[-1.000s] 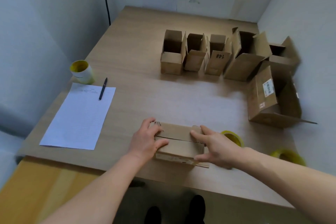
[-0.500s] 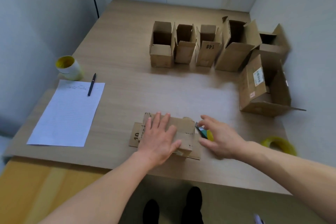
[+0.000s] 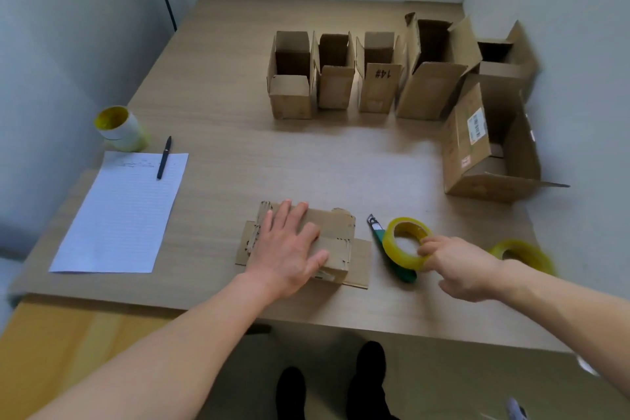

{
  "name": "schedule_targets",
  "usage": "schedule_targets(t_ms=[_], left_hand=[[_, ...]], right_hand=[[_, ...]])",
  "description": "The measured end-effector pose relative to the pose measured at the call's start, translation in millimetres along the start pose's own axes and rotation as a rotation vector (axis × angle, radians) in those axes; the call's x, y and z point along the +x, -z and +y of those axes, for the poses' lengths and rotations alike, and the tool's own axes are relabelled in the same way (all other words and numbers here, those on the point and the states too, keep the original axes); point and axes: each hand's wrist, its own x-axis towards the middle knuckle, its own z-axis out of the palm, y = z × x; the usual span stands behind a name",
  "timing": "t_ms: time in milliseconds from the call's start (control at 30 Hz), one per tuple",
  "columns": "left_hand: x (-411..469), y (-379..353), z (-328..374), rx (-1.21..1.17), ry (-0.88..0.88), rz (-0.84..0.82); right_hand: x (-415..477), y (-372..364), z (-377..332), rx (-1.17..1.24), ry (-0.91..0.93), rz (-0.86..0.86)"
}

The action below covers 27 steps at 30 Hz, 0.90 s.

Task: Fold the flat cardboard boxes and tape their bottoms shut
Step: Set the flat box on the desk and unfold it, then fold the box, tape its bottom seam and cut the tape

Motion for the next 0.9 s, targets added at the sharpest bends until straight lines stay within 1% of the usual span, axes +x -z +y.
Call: schedule_targets(t_ms=[133, 200, 267, 333, 400, 467, 533, 600, 667, 767, 867, 900], left_hand=[[0, -2, 1, -0.047, 0.007, -0.009], [1, -2, 3, -0.076, 0.016, -0.022], [1, -1, 4, -0.107, 0.027, -0.019], [2, 0, 6, -0.156, 0.047, 0.001], [4, 1, 8, -0.227, 0.081, 0.04], [8, 2, 10, -0.327, 0.114, 0.086], [11, 4, 11, -0.407, 0.13, 0.136], [11, 6, 10, -0.476, 0.136, 0.155], [9, 11, 6, -0.567, 0.152, 0.143], [12, 17, -6, -0.691, 0.147, 0.16], [18, 33, -13, -1.007, 0.284, 0.227], [20, 41, -13, -1.114, 0.325, 0.215]], right_hand=[[9, 3, 13, 0.193, -0.024, 0.225], [12, 17, 15, 0.295, -0.047, 0.384], [12, 37, 12, 0.458, -0.083, 0.52], [11, 61, 4, 0.682, -0.114, 0.589], [12, 88, -6, 0.938, -0.059, 0.546], [14, 112, -20, 1.169, 0.05, 0.436], [18, 127, -32, 1.307, 0.127, 0.348], [24, 133, -45, 1.339, 0.166, 0.281], [31, 136, -55, 1.298, 0.182, 0.226], [43, 139, -66, 1.257, 0.184, 0.202], [49, 141, -73, 1.231, 0.173, 0.189], [51, 142, -76, 1.226, 0.172, 0.188]])
